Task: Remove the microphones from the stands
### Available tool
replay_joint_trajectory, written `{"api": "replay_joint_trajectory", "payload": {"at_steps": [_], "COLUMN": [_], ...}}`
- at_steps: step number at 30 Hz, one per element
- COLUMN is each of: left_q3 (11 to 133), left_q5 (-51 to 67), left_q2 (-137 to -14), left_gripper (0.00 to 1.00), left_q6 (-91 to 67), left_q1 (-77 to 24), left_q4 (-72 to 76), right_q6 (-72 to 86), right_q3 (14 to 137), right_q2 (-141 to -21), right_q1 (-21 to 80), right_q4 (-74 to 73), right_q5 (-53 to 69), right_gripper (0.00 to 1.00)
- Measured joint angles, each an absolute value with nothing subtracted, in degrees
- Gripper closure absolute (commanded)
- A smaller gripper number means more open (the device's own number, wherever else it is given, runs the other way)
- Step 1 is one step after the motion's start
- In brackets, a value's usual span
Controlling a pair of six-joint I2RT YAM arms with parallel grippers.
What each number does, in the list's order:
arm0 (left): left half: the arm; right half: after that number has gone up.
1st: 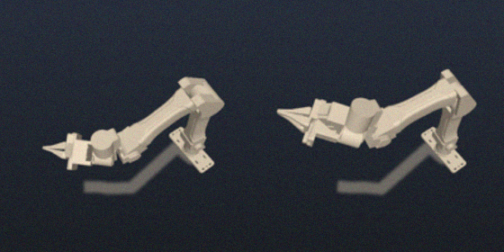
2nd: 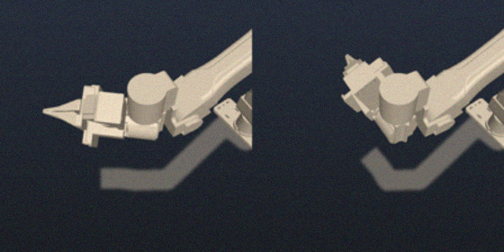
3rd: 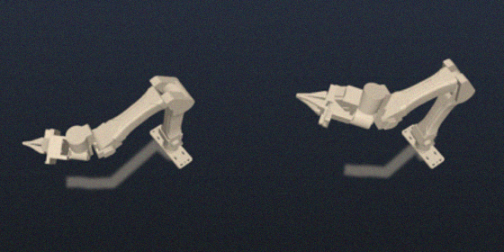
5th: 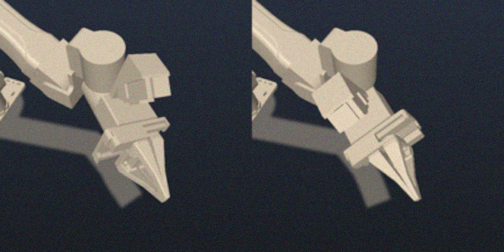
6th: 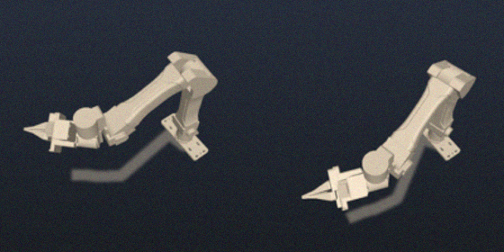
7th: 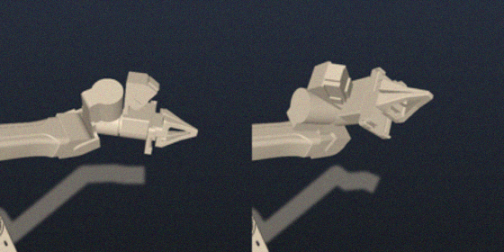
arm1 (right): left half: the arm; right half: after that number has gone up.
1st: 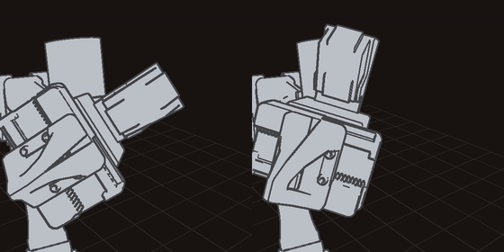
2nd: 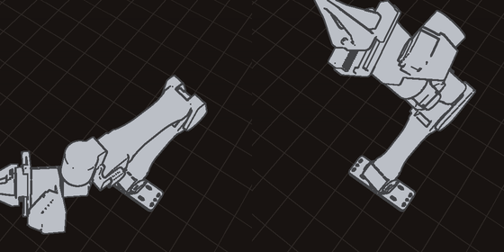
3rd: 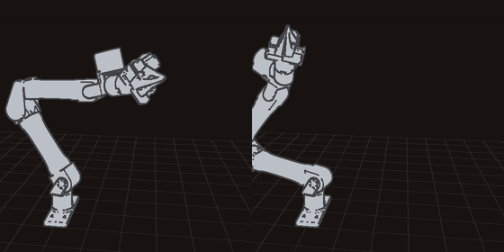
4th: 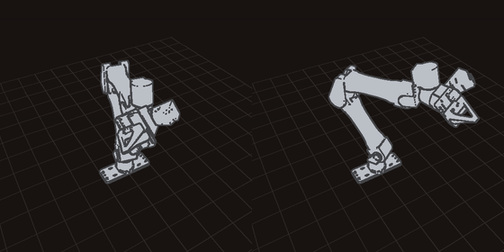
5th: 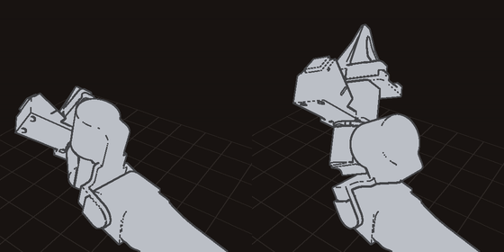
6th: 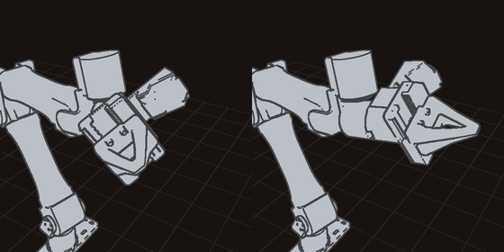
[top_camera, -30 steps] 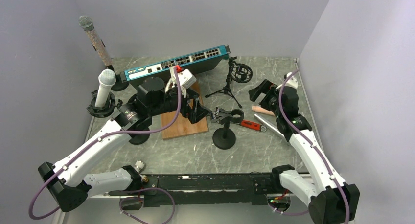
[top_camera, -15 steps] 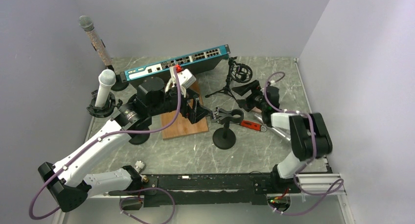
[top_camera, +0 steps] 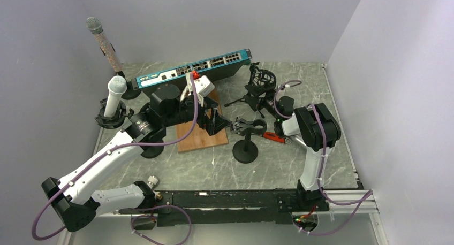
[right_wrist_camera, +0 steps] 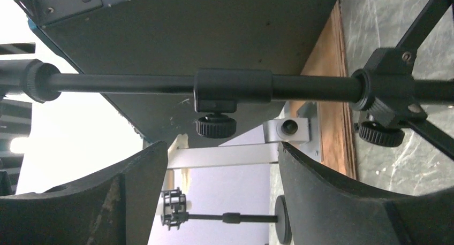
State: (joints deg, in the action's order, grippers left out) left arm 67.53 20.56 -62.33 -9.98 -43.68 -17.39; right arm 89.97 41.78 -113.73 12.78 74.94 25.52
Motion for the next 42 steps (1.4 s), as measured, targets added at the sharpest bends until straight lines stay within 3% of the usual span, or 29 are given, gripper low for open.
{"api": "replay_joint_trajectory", "payload": {"at_steps": [13,15,21,27,35,42], "left_q3": [67.53,67.53,67.53,67.53,67.53,67.53], "left_q5": [21.12,21.15,21.23,21.61,21.58,21.63], "left_q2": [-62.33,-62.33,-62.35,-62.41,-62.65,-63.86], "left_gripper": [0.01,0.01,0.01,0.02,0.03,0.03], "left_q6": [-10.02,-10.02,-10.20,-10.22,-10.20,-10.22], "left_q1": [-43.68,-43.66,-43.57,-43.55,-43.51,-43.46], "left_q4": [-17.41,-17.41,-17.39,-17.37,-17.39,-17.41], "right_q6": [87.53,87.02,83.99,78.94,60.14,45.23], "right_q3": [47.75,47.90,47.72,48.51,66.48,72.12], "right_q2": [-113.51,-113.47,-110.76,-107.57,-105.71,-102.83], "right_q1": [12.97,12.95,13.06,12.40,11.99,12.49], "right_q4": [68.42,66.78,60.95,52.58,16.53,-0.97], "right_q5": [21.50,21.26,19.97,20.78,22.33,20.23], "right_gripper": [0.51,0.60,1.00,1.00,1.00,1.00]}}
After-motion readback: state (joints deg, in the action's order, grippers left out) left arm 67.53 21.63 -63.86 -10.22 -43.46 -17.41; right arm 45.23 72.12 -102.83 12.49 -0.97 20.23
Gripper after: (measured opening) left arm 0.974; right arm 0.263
